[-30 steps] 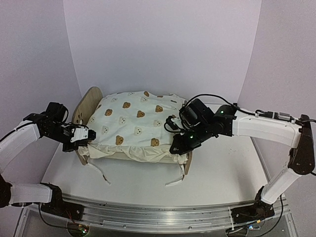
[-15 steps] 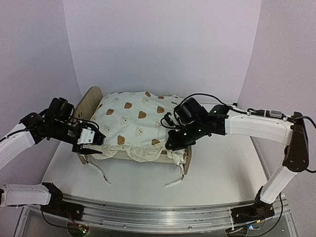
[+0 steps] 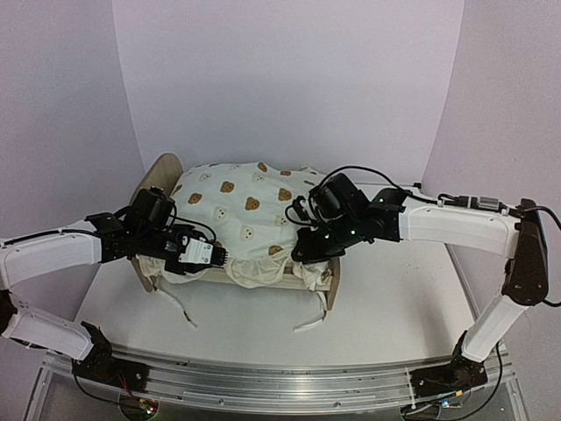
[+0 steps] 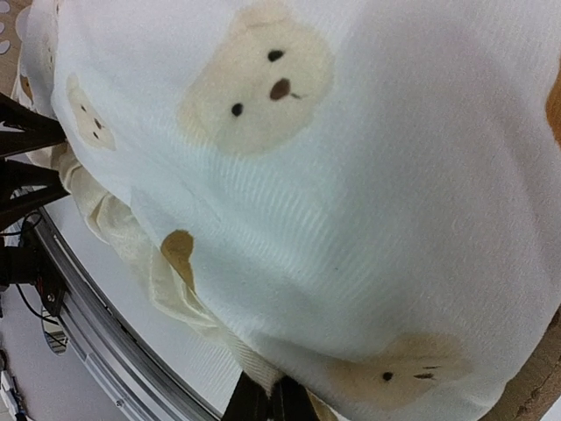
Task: Set up the pet bed
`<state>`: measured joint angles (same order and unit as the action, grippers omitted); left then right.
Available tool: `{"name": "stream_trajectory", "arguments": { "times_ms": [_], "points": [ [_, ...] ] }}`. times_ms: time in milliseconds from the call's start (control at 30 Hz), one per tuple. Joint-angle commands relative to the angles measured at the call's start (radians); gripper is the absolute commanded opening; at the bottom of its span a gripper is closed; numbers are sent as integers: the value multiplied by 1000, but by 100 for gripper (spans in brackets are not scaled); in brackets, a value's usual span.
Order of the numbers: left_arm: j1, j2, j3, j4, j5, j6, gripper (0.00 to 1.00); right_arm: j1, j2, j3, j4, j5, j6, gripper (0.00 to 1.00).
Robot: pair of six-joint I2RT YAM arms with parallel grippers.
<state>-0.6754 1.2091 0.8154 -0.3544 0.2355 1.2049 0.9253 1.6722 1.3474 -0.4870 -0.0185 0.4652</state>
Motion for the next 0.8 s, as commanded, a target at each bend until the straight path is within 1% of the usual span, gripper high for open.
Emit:
{"name": "stream_trajectory", "arguments": {
  "times_ms": [0,100,167,233,333,400,533,700,767],
  "points": [
    [-4,18,-21,91,-50,39,30,-5,-43,-13,51,10,1,0],
    [-4,12,-15,91,-61,52,6,-6,-47,-14,51,15,-8,0],
    [-4,12,28,53,-57,23,0,-9,-52,-18,51,18,-13,0],
    [2,20,115,-41,-26,-39,0,-19,-63,-27,51,32,-15,0],
    [48,32,262,-305,165,-52,0,-28,-79,-37,50,49,-23,0],
    [57,32,328,-405,233,-54,0,-28,-83,-38,50,37,-35,0],
    [60,27,364,-539,301,-19,0,-28,-88,-42,50,-15,-54,0],
    [62,16,322,-601,334,25,0,-28,-86,-47,50,-60,-56,0],
    [62,14,286,-587,320,30,0,-28,-73,-51,50,-84,-45,0]
  ]
}}
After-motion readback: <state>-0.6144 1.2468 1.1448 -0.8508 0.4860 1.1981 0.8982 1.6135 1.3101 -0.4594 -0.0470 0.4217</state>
